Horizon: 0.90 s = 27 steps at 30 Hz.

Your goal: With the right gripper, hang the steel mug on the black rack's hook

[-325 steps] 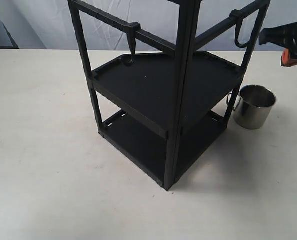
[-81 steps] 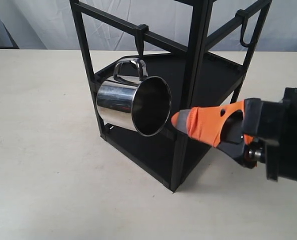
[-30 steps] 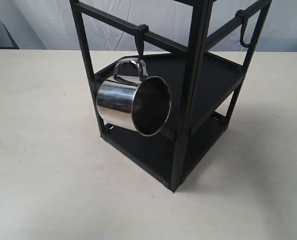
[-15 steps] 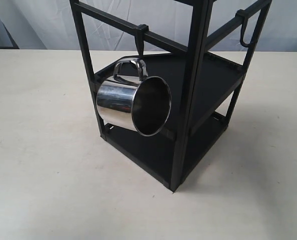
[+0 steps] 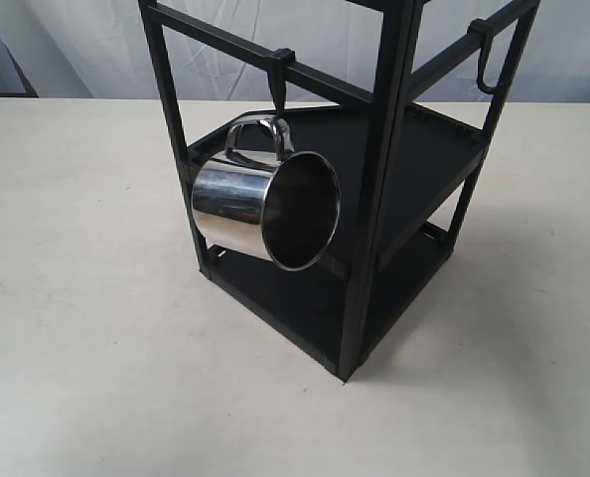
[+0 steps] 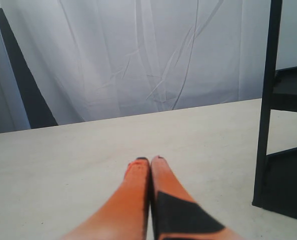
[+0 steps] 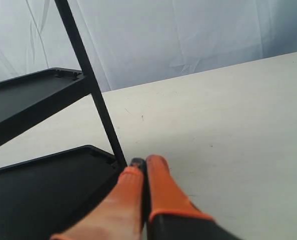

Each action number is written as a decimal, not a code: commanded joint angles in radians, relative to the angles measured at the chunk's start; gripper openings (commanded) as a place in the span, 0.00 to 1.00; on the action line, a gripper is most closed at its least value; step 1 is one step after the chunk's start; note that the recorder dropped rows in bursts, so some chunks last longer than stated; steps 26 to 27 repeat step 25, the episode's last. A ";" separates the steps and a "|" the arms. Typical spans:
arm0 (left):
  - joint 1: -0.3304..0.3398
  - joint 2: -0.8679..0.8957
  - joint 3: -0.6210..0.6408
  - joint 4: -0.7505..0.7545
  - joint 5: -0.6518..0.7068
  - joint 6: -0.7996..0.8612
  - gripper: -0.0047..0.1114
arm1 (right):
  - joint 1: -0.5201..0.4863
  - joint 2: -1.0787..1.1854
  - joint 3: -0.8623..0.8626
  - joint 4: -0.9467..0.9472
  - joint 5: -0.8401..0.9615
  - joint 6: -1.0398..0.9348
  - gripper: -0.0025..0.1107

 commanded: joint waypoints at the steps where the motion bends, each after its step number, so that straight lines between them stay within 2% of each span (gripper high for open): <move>1: -0.005 -0.005 0.000 0.001 -0.005 -0.002 0.05 | -0.005 -0.008 0.001 -0.002 -0.003 -0.003 0.03; 11: -0.005 -0.005 0.000 0.001 -0.005 -0.002 0.05 | -0.005 -0.008 0.001 -0.006 -0.003 -0.003 0.03; 19: -0.005 -0.005 0.000 0.001 -0.005 -0.002 0.05 | -0.005 -0.008 0.001 -0.207 0.004 -0.003 0.03; 27: -0.005 -0.005 0.000 0.001 -0.005 -0.002 0.05 | -0.005 -0.008 0.001 -0.311 -0.002 -0.003 0.03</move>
